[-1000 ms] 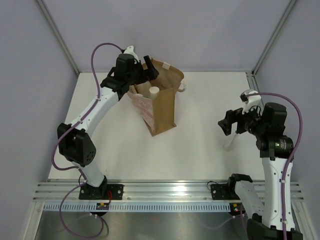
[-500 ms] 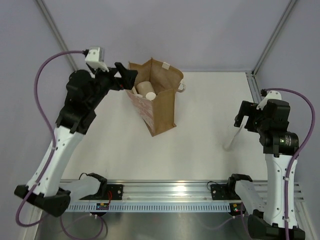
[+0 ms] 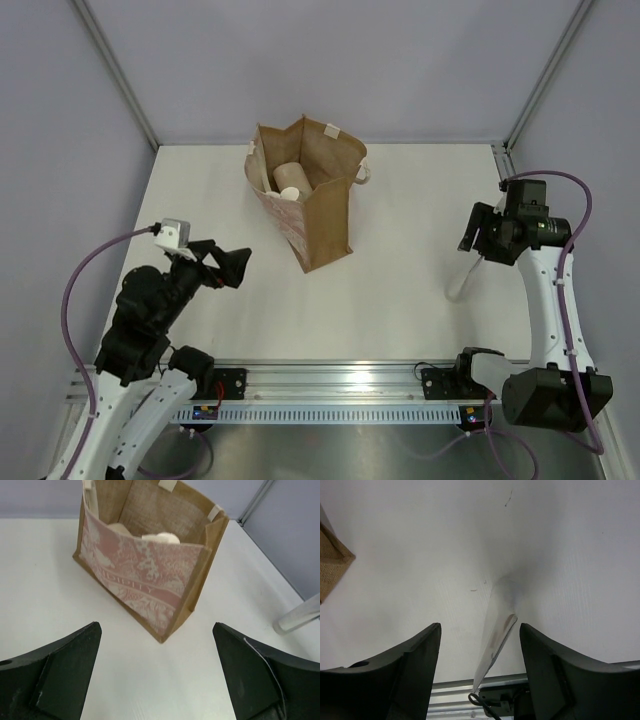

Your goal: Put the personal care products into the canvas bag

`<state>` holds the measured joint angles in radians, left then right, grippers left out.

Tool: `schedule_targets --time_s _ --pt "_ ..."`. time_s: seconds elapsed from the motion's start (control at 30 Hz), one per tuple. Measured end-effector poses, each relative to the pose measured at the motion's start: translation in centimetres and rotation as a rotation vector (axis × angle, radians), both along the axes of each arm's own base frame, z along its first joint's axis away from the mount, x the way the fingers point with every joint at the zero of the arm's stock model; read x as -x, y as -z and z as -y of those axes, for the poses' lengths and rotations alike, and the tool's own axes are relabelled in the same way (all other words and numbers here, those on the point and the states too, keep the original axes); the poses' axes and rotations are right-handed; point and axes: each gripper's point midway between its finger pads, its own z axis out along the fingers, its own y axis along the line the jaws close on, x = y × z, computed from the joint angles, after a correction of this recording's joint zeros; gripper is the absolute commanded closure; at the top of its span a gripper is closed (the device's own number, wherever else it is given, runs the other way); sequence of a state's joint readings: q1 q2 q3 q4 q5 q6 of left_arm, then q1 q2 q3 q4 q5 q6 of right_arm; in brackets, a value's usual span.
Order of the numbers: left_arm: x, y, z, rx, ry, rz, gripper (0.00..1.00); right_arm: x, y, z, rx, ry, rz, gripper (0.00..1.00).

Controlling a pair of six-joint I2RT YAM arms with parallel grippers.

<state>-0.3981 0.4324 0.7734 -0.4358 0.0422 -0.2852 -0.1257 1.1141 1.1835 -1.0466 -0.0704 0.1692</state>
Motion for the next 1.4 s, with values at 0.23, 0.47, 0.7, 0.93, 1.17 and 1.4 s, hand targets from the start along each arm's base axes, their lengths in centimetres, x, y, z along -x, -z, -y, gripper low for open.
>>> schedule_targets --time_s 0.23,0.47,0.7,0.93,1.17,1.4 --pt "3.1 2.6 -1.1 0.040 -0.004 -0.008 0.01 -0.1 0.8 -0.6 -0.041 -0.004 -0.039 0.38" --pt "5.0 2.7 -1.8 0.090 -0.005 0.016 0.01 -0.3 2.0 -0.9 -0.080 -0.007 -0.099 0.60" --pt "5.5 3.1 -1.8 0.124 -0.005 0.013 0.01 -0.3 2.3 -1.3 -0.110 -0.025 -0.117 0.94" --pt "5.6 3.2 -1.8 0.128 -0.003 0.004 0.01 0.2 1.9 -2.3 -0.147 -0.093 -0.121 1.00" --pt "5.7 3.3 -1.6 0.139 0.002 -0.006 0.01 -0.3 -0.9 -4.5 -0.224 -0.243 -0.045 1.00" --pt "5.9 3.3 -1.4 0.141 0.019 -0.010 0.01 -2.4 -7.0 -7.6 -0.360 -0.431 0.105 1.00"
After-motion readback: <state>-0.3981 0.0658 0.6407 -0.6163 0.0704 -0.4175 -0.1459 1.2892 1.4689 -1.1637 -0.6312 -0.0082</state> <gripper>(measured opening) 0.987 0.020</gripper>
